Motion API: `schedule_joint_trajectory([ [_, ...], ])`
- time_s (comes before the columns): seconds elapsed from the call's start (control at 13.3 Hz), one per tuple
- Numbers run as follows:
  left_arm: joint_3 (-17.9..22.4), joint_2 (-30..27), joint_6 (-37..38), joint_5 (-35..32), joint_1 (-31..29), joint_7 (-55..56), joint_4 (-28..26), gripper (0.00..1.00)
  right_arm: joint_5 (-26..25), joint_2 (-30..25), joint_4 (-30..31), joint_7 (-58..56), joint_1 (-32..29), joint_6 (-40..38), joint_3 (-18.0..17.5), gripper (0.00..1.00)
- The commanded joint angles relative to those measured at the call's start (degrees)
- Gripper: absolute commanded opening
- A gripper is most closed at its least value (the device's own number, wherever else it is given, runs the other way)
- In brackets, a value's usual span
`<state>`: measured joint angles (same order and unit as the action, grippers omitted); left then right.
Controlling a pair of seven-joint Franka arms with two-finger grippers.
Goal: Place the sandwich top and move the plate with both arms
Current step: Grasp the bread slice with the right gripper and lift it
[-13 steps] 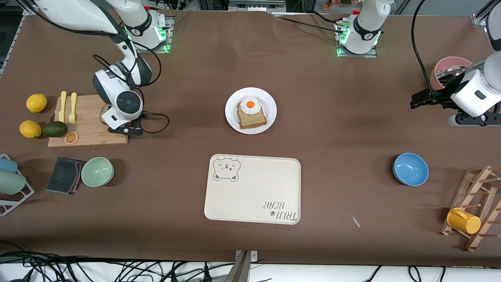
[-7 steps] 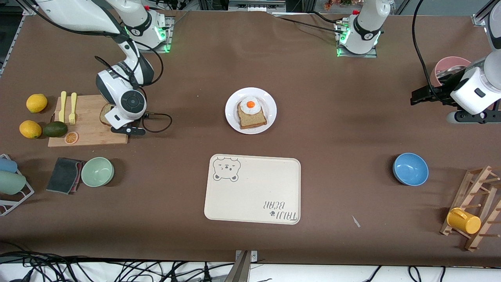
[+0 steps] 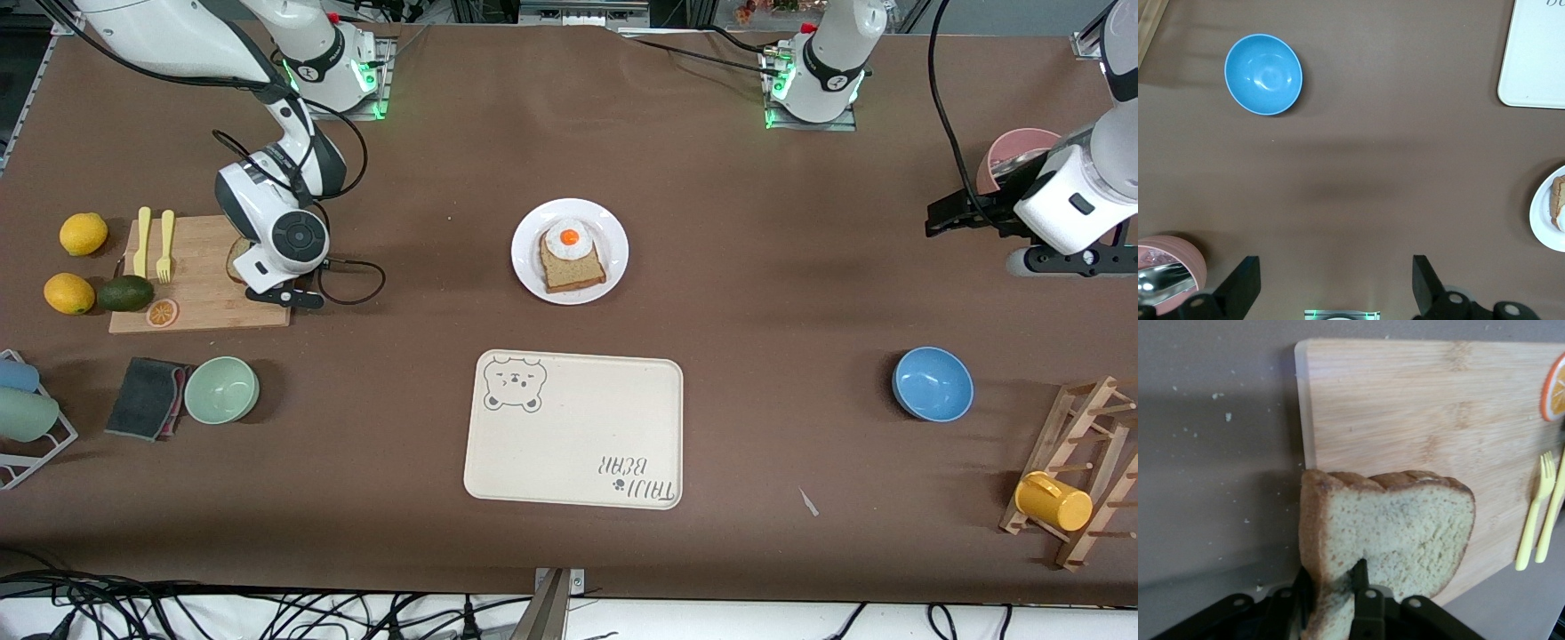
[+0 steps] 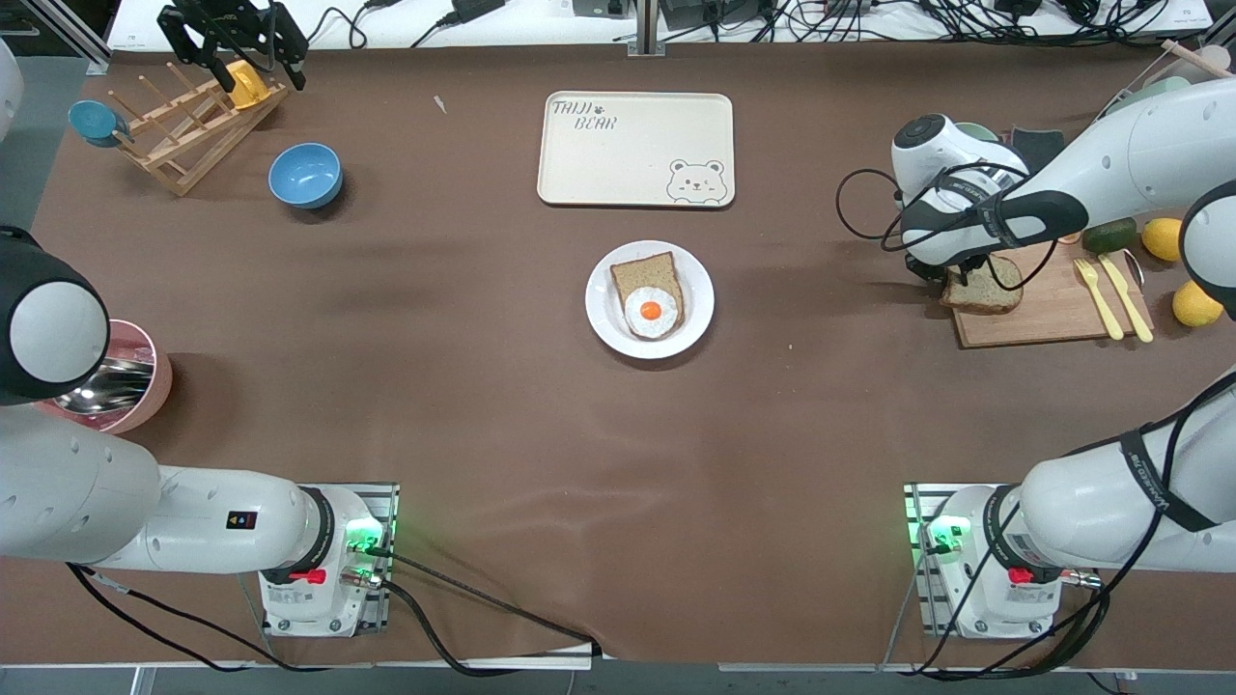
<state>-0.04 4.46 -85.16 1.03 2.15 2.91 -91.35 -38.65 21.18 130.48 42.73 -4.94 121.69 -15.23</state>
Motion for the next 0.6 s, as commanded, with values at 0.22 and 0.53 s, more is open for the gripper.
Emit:
schedule_joint_trajectory([
  [0.22, -0.14, -1.03, 1.4, 0.55, -0.04, 0.6, 0.82, 1.0, 0.76, -8.77, -0.92, -1.24, -0.07, -6.54, -4.36, 0.0],
  [0.53, -0.4, -1.03, 1.4, 0.03, -0.04, 0.6, 0.82, 1.0, 18.47, -9.84, -13.37, -3.88, 0.1, -15.32, -15.42, 0.0],
])
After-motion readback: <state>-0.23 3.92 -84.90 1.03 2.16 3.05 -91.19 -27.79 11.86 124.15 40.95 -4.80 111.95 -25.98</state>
